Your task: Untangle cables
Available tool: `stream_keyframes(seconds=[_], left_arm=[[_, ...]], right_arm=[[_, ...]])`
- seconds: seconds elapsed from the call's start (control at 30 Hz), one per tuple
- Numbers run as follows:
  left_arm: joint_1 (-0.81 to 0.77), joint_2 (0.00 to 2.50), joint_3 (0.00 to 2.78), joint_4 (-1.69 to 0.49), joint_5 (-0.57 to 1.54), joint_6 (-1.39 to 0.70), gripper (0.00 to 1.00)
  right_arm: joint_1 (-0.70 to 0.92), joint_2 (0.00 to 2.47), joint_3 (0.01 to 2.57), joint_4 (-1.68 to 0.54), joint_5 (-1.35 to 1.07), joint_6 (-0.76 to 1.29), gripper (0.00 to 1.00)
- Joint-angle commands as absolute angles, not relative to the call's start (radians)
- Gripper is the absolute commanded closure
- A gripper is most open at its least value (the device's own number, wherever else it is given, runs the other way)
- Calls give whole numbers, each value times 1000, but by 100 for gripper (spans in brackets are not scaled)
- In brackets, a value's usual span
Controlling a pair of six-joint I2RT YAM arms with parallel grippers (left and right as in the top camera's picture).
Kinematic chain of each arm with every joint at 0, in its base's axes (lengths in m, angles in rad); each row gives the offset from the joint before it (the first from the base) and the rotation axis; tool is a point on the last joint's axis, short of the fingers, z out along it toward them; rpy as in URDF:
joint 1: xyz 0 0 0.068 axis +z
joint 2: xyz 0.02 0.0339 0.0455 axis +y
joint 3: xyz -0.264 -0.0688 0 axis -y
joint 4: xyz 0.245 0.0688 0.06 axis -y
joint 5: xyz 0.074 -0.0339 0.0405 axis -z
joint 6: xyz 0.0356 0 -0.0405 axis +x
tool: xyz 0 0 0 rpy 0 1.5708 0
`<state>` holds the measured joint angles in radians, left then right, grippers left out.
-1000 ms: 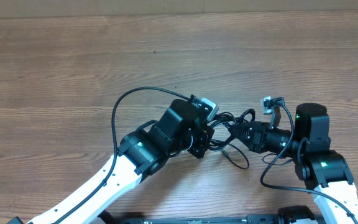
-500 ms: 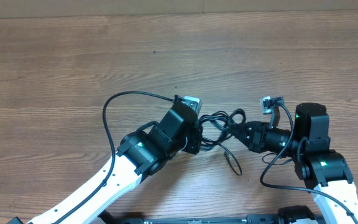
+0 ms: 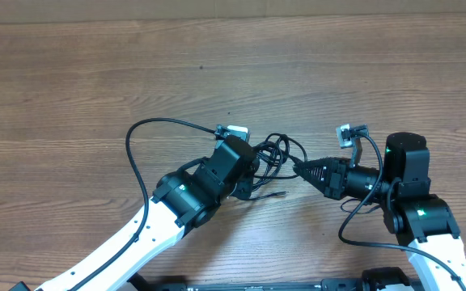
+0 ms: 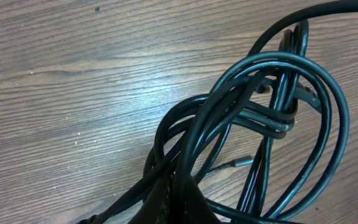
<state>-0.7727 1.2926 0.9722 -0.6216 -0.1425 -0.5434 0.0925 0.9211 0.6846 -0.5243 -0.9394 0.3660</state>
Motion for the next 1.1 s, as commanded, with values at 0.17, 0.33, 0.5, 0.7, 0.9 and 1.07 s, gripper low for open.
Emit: stream_keyframes(seconds=[0.17,0.33,0.5,0.7,0.9,1.07], left_arm=[[-765,1289,990,-622,-199,-515,96],[-765,1288,990,-583,-188,-389,96],[-765,1287,991,-559,-182,-281,96],[-765,1286,991,-534,-85,-167,96],[-765,1286,991,-517,-32,2,96],[-765,1286,991,-517,15,81,96]], right_arm=[[90,914,720,-521,-958,363,95],[90,914,720,-529,-937,363,41],[90,914,720,-529,-935,362,21],[90,914,720,-529,-917,362,18],[90,914,720,-572,-807,297,18],[90,914,720,-592,-749,233,18]])
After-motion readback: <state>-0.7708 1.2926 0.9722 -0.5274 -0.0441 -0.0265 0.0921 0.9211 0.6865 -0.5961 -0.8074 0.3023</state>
